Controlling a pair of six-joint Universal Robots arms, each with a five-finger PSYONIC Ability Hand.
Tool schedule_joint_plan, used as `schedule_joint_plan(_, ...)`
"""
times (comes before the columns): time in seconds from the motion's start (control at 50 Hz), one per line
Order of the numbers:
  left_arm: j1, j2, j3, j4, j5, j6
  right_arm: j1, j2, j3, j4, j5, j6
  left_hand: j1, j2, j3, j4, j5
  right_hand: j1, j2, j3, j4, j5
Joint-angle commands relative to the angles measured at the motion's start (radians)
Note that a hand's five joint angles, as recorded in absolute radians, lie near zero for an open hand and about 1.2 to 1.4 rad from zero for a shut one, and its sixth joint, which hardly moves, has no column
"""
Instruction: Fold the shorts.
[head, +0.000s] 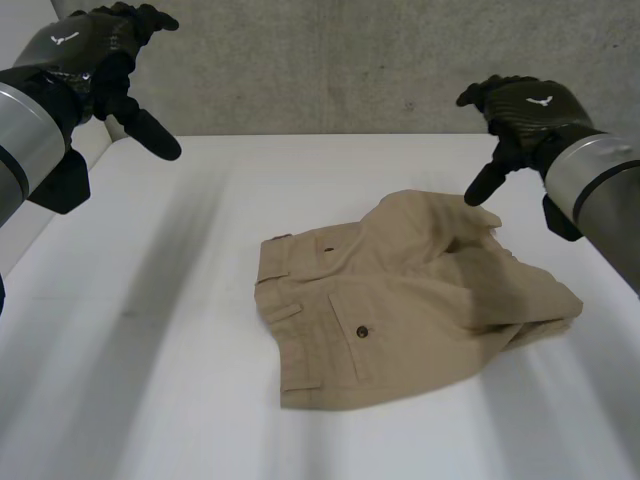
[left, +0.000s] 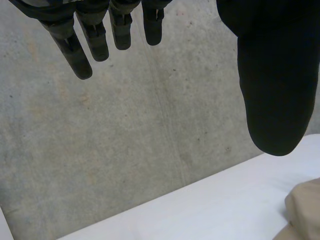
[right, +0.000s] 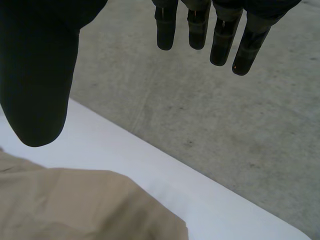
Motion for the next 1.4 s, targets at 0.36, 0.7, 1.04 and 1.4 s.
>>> schedule_joint_plan(0.36, -0.027, -0.001, -0.028, -0.019, -0.021, -0.001, -0.022, -0.013, 0.012, -0.049, 0.004, 0.011, 0.025, 0.01, 0.007, -0.025, -0.032, -0.03, -0.048, -0.039, -0.063, -0.07)
schedule_joint_plan(0.7, -0.346, -0.137, -0.314, 0.013, -0.019, 0.241, -0.022, -0.01, 0.028, -0.059, 0.0, -0.296, 0.089, 0.075, 0.071, 0.04, 0.032, -0.03, -0.048, -0.039, -0.063, -0.07)
schedule_joint_plan(1.04, -0.46, -0.282, -0.452, 0.209, -0.094, 0.25, -0.018, -0.01, 0.041, -0.059, 0.001, -0.301, 0.377, 0.363, 0.359, 0.327, 0.32, -0.03, -0.048, -0.039, -0.063, -0.07)
schedule_joint_plan(1.4, -0.478, -0.403, -0.437, 0.285, -0.145, 0.26, -0.01, -0.01, 0.053, -0.059, 0.003, -0.301, 0.383, 0.368, 0.365, 0.333, 0.326, -0.03, -0.048, -0.039, -0.063, -0.07)
